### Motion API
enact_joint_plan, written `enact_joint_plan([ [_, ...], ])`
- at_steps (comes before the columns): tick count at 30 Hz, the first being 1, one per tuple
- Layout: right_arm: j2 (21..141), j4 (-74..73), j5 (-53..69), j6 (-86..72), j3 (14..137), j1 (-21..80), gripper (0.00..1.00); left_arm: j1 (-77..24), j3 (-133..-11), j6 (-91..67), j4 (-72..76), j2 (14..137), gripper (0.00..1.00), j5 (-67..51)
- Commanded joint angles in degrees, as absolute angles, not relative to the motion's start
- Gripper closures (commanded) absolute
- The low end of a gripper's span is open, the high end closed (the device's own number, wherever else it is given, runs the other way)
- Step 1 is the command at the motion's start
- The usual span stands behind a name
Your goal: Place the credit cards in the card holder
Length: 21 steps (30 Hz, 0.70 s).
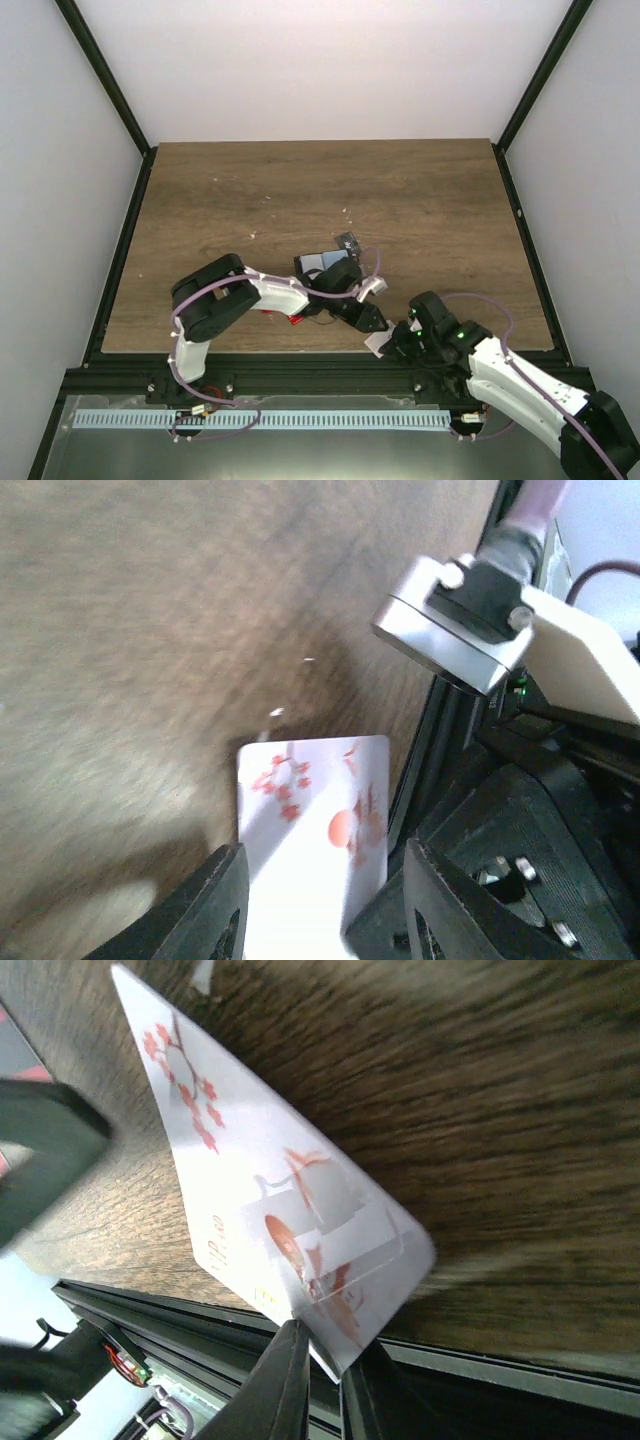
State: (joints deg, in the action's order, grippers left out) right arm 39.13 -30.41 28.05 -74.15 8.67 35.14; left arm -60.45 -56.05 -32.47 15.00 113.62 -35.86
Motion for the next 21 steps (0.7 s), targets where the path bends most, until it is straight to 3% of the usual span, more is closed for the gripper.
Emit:
enact_joint_plan([
  [1,37.88,-27.31,20.91,-70.32,8.38,34.74,0.99,-54.20,-55.11,-34.94,8.21,106.19,0.55,-36.14],
  [10,40.80,-16.68,21.93,-64.17,14.31,34.63,0.99,-42.48,-56.24,-23.94,-11.36,87.27,0.54,-25.69],
  [21,53.07,-3.38,26.60,-43.46,28.48,33.31,0.99,-32.29,-49.10,-20.14,-18.52,64.15,0.53,-13.53],
])
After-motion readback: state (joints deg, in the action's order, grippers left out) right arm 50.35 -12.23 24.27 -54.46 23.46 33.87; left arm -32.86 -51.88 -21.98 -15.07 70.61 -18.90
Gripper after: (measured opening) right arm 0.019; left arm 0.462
